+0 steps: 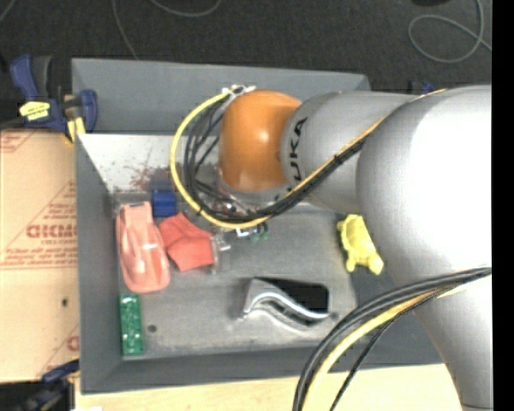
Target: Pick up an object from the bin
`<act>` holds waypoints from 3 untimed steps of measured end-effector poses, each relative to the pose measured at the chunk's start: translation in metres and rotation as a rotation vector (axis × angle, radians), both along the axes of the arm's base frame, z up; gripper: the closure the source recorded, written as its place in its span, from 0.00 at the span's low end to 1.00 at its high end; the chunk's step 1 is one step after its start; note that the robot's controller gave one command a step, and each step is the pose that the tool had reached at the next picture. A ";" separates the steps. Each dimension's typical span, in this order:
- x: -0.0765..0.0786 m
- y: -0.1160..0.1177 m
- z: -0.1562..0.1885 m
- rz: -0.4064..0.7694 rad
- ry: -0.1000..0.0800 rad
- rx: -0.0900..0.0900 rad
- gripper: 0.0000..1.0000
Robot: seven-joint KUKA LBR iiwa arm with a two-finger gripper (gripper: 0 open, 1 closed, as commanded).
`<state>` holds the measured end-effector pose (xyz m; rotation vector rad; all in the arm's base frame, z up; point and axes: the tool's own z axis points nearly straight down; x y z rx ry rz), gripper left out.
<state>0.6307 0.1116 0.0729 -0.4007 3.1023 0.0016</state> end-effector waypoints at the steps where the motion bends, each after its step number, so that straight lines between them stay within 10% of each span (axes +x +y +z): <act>1: -0.014 0.015 -0.002 0.109 -0.001 -0.007 1.00; 3: -0.025 0.018 0.040 0.098 0.007 -0.008 1.00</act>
Offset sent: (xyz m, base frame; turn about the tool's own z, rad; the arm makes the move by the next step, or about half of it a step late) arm 0.0000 0.0000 0.0000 0.0000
